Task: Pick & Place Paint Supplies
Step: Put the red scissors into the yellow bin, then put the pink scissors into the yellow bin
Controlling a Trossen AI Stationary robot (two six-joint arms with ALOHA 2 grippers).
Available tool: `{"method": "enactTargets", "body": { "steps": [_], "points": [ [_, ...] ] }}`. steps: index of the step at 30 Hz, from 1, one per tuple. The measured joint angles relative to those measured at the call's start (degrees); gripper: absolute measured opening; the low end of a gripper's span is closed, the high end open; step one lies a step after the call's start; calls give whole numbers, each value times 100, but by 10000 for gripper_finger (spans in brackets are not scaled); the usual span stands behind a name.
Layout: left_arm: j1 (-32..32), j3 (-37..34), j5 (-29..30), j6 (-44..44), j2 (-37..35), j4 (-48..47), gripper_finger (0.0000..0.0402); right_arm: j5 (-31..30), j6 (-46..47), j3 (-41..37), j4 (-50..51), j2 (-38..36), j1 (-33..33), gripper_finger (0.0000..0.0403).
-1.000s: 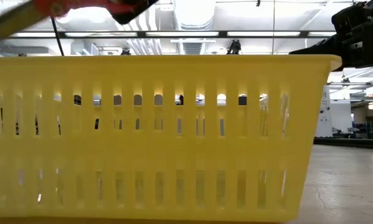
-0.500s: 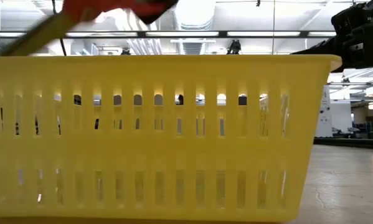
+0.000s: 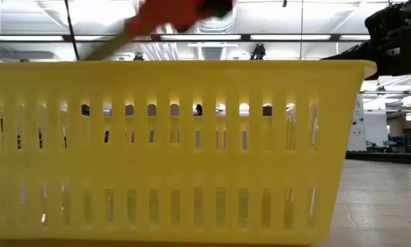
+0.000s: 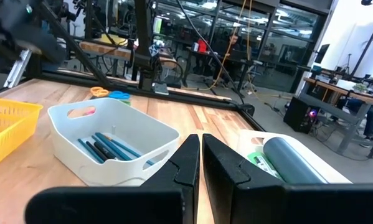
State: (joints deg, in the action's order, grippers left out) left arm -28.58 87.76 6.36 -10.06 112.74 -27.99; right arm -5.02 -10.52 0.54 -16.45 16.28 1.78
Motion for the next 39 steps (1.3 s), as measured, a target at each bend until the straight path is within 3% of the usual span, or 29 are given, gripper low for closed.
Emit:
{"method": "enactTargets", "body": {
  "steps": [12,20,30,39],
  "points": [
    [275,3,-65,-158,672,-89,5,-2,0,0,-2,1,0,15],
    [280,3,-65,-302,752,-97,6,-1,0,0,-4,1,1,15],
    [264,5,-106,-343,752,-48,50,-1,0,0,-2,1,1,15],
    [262,3,-108,-343,752,-48,54,0,0,0,-4,-1,1,15]
  ]
}}
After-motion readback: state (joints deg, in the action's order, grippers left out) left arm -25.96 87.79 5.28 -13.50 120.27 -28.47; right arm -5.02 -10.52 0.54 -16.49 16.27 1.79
